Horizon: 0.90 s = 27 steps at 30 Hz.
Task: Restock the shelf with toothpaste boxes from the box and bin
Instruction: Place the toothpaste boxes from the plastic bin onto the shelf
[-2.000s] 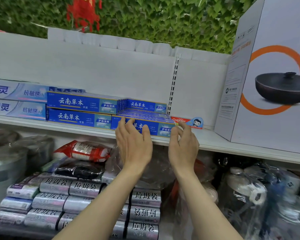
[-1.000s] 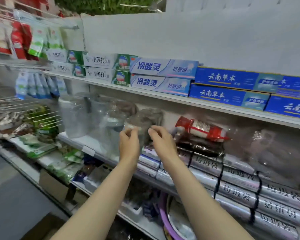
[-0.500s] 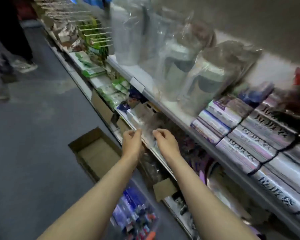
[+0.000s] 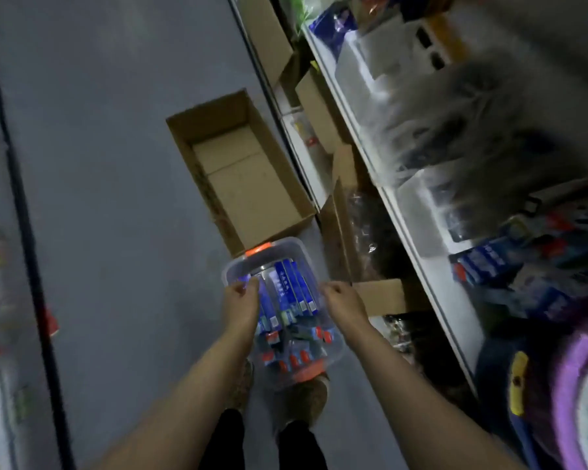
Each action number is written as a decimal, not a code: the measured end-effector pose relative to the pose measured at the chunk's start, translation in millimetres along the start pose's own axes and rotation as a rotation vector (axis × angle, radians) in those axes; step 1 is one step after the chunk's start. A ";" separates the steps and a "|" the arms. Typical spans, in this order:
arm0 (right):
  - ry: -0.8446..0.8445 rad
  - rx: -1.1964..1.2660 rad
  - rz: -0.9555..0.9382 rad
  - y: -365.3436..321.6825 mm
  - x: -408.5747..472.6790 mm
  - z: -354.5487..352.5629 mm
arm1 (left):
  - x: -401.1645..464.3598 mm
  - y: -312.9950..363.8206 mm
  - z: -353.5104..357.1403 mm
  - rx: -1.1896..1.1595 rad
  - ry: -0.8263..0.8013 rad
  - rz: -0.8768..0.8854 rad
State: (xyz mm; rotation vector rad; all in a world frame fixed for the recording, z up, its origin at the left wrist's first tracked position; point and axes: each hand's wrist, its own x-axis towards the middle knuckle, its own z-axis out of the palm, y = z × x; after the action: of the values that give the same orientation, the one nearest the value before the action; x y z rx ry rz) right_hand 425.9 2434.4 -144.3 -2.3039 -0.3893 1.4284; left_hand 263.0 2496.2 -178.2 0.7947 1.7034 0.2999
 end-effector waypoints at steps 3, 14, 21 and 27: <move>-0.038 -0.076 0.037 47.7 60.4 39.0 | 56.0 -70.6 19.7 0.042 0.029 -0.076; -0.019 -0.086 0.122 165.5 246.7 161.8 | 204.3 -200.3 90.8 0.166 0.031 -0.156; 0.155 -0.130 0.073 197.3 296.3 200.5 | 241.9 -239.9 124.7 0.243 0.233 -0.137; 0.262 -0.208 0.065 218.8 314.8 206.7 | 256.7 -249.1 134.3 0.281 0.255 -0.161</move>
State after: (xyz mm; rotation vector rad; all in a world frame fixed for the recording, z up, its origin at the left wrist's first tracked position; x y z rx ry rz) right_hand 383.9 2417.1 -577.5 -2.6519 -0.4027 1.1388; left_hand 277.5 2450.5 -557.3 0.8434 2.0671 0.0514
